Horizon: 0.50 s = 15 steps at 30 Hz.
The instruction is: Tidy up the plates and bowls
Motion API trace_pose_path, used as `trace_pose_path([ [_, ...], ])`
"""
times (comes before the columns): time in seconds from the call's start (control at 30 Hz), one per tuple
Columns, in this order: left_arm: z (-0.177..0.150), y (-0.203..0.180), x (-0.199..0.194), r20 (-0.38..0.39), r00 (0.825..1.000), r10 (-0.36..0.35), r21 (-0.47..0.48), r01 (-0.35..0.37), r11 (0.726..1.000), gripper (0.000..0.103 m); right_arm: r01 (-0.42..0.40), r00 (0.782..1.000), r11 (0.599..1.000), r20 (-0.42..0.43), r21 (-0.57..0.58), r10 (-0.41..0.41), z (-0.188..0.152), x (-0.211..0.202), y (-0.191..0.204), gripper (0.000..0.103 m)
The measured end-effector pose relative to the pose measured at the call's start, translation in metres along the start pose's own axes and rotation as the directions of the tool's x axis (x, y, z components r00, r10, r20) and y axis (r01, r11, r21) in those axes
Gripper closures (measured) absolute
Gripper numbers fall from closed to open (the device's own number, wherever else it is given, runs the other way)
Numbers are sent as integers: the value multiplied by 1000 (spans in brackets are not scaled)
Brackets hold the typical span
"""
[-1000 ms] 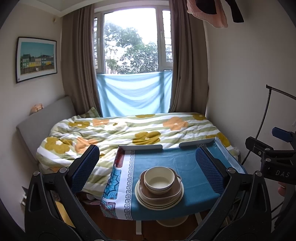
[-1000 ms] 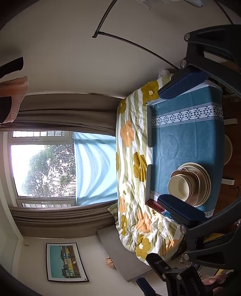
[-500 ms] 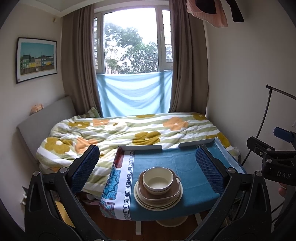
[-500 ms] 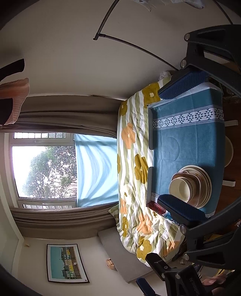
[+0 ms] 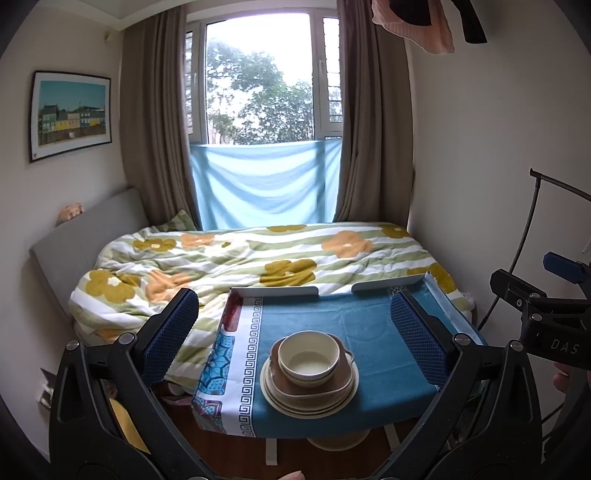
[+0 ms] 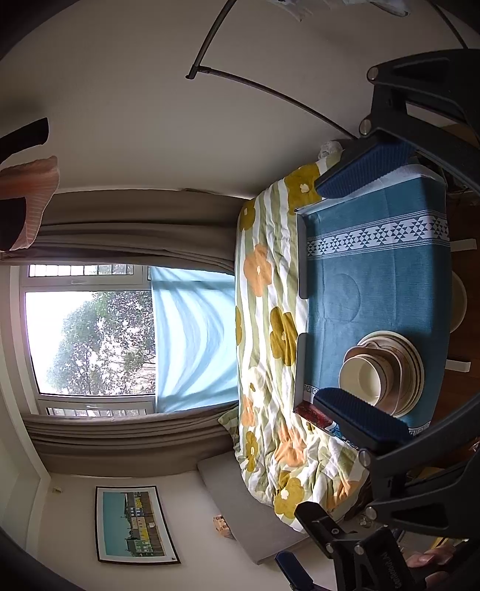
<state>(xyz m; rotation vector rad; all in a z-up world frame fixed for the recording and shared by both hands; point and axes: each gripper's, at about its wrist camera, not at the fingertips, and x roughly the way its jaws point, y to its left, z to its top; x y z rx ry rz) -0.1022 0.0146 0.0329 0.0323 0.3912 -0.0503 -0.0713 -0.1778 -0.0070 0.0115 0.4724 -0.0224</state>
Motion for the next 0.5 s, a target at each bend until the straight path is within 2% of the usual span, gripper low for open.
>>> trace_pose_path([
  [0.5,-1,3,-3,48,997,64,-25,-63,998,0,1,1000,1000,-3,2,-1,4,4,-6,1],
])
